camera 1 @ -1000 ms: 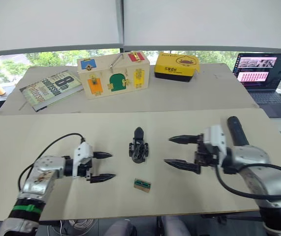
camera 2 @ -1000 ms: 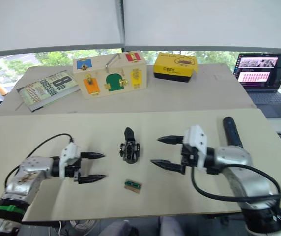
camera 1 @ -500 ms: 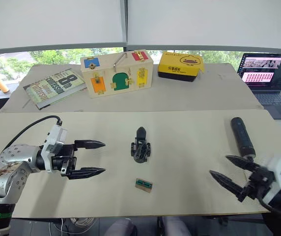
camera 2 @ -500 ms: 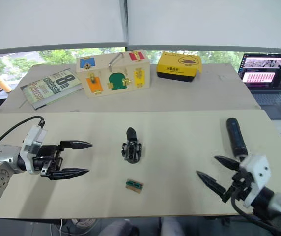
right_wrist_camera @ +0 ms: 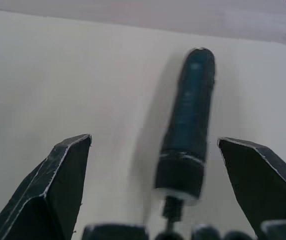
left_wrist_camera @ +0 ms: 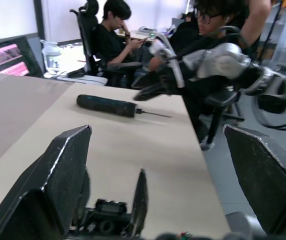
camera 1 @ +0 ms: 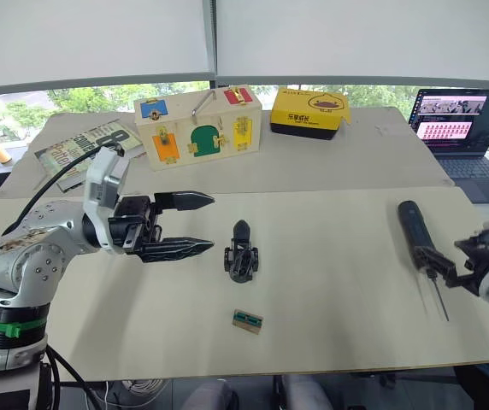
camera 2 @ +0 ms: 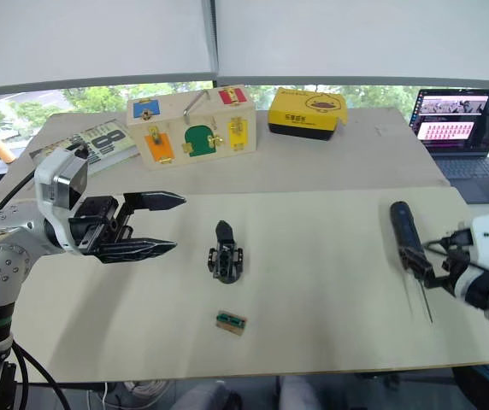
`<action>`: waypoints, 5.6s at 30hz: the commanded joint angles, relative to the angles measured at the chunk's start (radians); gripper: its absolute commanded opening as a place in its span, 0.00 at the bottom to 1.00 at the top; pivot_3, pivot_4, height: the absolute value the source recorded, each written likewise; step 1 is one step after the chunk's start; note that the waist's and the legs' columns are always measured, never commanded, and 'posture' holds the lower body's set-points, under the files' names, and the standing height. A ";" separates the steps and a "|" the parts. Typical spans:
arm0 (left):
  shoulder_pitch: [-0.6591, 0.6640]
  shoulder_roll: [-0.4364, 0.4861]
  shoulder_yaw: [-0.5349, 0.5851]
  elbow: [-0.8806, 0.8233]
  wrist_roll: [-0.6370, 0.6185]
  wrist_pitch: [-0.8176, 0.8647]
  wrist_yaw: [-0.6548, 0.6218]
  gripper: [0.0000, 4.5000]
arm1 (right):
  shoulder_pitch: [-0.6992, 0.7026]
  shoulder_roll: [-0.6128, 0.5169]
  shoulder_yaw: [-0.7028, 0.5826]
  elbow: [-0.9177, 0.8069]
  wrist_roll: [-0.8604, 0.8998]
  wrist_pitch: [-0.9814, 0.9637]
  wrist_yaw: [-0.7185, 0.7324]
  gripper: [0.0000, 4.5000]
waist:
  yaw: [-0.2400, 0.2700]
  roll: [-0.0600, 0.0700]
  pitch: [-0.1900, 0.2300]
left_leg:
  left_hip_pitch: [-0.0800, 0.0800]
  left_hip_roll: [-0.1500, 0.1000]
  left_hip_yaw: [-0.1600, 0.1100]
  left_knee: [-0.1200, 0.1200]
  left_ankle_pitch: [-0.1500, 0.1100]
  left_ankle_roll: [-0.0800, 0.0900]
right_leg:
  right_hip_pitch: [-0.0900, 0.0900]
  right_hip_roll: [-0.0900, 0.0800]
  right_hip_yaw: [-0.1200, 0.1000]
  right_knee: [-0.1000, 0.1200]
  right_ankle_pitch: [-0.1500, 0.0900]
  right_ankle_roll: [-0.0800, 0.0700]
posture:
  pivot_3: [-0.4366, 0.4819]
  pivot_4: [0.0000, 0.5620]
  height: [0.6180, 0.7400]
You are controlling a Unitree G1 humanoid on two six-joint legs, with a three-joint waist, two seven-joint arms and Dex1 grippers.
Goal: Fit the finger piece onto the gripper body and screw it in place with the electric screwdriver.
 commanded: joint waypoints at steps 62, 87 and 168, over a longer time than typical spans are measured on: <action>0.326 -0.012 -0.013 0.054 0.292 -0.489 -0.245 1.00 | -0.429 -0.476 0.769 -0.233 -0.140 0.271 0.578 0.99 | 0.006 0.006 0.008 | -0.005 -0.001 0.000 0.005 -0.001 0.004 | -0.001 -0.001 -0.002 -0.004 0.004 0.004 | 0.48 0.27 1.00; 0.392 0.017 -0.016 0.023 0.290 -0.474 -0.245 1.00 | -0.785 -0.238 1.306 -0.137 -0.324 0.465 0.570 0.99 | 0.003 0.004 0.007 | -0.005 -0.001 0.000 0.006 -0.001 0.005 | -0.001 -0.001 -0.003 -0.004 0.004 0.004 | 0.48 0.27 1.00; 0.317 -0.292 -0.436 0.339 0.726 -0.780 -0.047 1.00 | -0.185 0.379 0.673 -0.292 0.055 -0.720 0.689 0.43 | 0.013 0.005 0.007 | -0.004 -0.002 0.000 0.012 -0.001 0.005 | 0.001 -0.001 -0.003 -0.001 0.007 0.004 | 0.48 0.27 1.00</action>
